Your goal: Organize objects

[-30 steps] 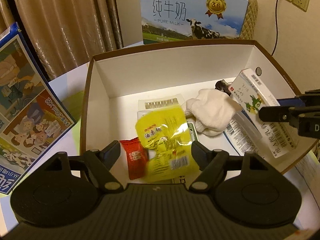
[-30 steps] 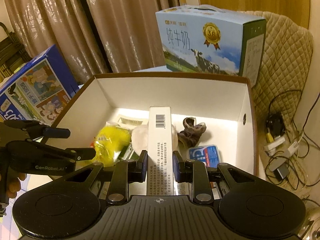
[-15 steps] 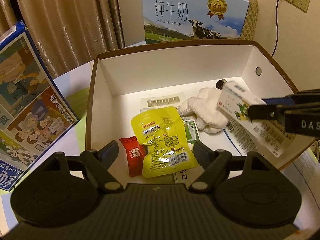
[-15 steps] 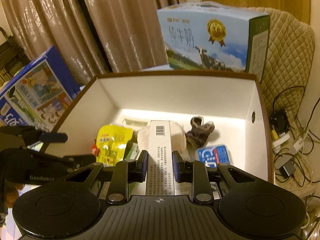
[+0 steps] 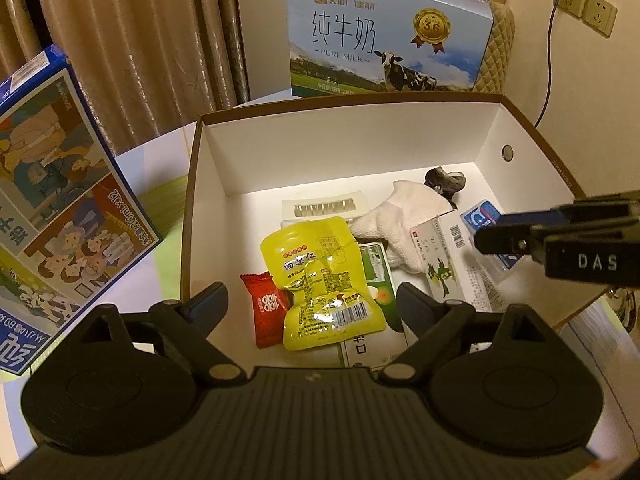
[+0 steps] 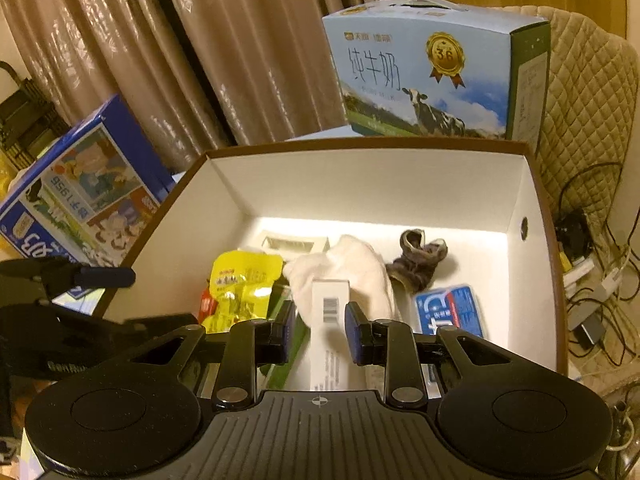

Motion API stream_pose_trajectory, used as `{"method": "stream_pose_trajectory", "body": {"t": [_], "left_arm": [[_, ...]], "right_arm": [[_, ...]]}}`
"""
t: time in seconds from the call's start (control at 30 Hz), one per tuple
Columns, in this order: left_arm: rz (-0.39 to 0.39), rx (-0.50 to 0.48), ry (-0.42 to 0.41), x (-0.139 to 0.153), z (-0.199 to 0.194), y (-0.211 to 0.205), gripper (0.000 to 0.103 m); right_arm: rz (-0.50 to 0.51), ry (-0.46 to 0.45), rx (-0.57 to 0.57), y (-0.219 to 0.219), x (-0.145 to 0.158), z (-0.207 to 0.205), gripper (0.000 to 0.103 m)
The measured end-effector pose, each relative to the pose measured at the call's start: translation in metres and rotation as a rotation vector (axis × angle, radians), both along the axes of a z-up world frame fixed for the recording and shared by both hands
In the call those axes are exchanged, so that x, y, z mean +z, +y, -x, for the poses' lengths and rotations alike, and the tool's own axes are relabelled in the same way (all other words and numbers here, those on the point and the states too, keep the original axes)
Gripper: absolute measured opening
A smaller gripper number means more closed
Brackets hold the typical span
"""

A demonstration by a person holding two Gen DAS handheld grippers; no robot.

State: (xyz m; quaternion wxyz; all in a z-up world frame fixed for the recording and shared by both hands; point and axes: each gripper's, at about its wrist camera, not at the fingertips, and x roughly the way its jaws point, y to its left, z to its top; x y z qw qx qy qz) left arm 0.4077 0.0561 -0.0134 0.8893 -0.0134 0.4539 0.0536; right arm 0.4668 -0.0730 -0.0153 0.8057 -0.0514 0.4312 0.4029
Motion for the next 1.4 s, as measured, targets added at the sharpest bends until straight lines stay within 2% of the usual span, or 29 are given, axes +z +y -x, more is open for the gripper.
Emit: {"method": "stream_pose_trajectory", "body": {"t": [0.13,0.27,0.57,1.0,1.4], "left_arm": [[0.005,0.002,-0.009,0.006,0.008,-0.002,0.092],[0.011,0.006,-0.022,0.013,0.017,-0.005,0.094],[0.033,0.040,-0.051,0.031,0.046,-0.011,0.097],[0.057,0.061,-0.095,0.052,0.101,-0.026,0.100],[0.031,0.053,-0.100,0.060,0.158,-0.043,0.102]], "right_arm": [[0.012,0.005,0.003,-0.008,0.003,0.008,0.028],[0.014,-0.003,-0.005,-0.020,0.008,0.020,0.051],[-0.010,-0.013,-0.045,-0.046,0.025,0.048,0.071],[-0.041,-0.043,-0.096,-0.078,0.051,0.097,0.075],[-0.039,-0.033,-0.110,-0.100,0.057,0.148,0.075]]}}
